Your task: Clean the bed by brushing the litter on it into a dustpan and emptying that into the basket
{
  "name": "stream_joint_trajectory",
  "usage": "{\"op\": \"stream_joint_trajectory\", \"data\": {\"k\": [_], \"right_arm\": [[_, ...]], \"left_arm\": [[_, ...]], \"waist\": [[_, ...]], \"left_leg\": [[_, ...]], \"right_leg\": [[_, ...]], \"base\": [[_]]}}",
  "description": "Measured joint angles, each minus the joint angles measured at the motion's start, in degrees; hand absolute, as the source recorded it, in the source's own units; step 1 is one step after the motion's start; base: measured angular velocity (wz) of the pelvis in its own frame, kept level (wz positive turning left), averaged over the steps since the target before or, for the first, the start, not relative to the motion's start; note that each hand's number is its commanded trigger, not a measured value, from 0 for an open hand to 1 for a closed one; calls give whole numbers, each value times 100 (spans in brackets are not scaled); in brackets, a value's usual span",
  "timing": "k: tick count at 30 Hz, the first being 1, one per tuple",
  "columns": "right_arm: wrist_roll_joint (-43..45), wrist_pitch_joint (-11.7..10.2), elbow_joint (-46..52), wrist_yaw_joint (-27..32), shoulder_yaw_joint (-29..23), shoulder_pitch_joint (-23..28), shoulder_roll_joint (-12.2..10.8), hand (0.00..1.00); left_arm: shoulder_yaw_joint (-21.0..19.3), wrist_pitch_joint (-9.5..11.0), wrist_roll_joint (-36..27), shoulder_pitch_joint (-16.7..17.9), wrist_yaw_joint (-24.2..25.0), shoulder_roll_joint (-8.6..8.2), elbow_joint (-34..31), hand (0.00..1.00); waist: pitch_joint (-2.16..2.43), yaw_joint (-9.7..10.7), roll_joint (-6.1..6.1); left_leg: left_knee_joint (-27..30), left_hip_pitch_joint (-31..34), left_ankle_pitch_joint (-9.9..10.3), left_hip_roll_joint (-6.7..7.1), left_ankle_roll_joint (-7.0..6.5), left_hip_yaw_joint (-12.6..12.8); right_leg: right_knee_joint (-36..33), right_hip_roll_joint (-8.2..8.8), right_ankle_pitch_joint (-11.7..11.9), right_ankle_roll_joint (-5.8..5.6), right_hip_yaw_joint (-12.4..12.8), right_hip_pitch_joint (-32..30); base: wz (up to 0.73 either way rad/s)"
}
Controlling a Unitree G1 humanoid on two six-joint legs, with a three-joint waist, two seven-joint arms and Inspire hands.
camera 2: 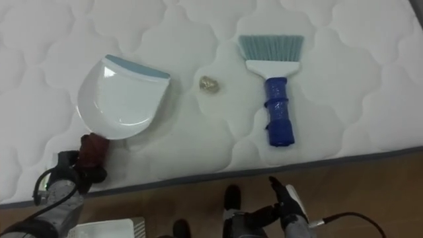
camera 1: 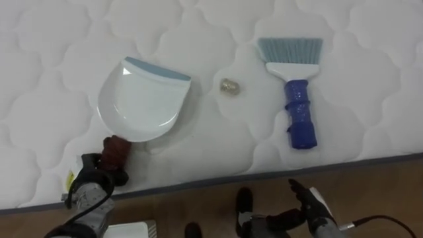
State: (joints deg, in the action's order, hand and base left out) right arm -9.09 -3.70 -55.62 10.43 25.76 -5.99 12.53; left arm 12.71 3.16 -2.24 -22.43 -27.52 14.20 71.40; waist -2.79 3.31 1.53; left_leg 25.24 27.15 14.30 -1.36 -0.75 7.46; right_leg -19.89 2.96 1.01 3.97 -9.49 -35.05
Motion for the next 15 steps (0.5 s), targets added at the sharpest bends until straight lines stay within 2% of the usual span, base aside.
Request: {"op": "stream_joint_trajectory", "data": {"k": [2, 6, 8, 13, 15], "right_arm": [[-128, -7, -26, -1, -11, -14, 2, 0], [-319, -86, -54, -28, -154, 21, 10, 0], [-565, -185, -52, -34, -271, 61, 52, 0], [-1234, -265, -55, -54, -504, 145, 147, 0], [-1505, -297, -55, -58, -641, 159, 149, 0]], "left_arm": [[-9, 3, 346, -5, -78, 57, -4, 100], [-18, 47, 1236, -12, -136, 275, -81, 100], [-12, 89, 1706, -9, -220, 345, -175, 100], [82, 187, 2325, 84, -355, 432, -446, 100], [119, 263, 2335, 108, -398, 466, -500, 100]], "waist": [[0, 29, 0], [-1, 84, 1], [-1, 104, 2], [1, 116, 10], [2, 116, 11]], "left_leg": [[28, 10, 0, -1, 0, -8], [48, 14, 1, 0, -2, -6], [47, 5, 4, 8, -7, -8], [40, 5, 6, -1, -8, -16], [38, -7, 5, -3, -7, -17]], "right_leg": [[-4, 4, -1, -1, -12, 1], [-27, 13, -4, -4, -8, 3], [-45, 22, -8, -7, -5, 3], [-6, 10, -3, 0, -21, 25], [-5, 7, -2, 1, -22, 33]], "base": [[2], [0], [0], [1], [-2]]}}
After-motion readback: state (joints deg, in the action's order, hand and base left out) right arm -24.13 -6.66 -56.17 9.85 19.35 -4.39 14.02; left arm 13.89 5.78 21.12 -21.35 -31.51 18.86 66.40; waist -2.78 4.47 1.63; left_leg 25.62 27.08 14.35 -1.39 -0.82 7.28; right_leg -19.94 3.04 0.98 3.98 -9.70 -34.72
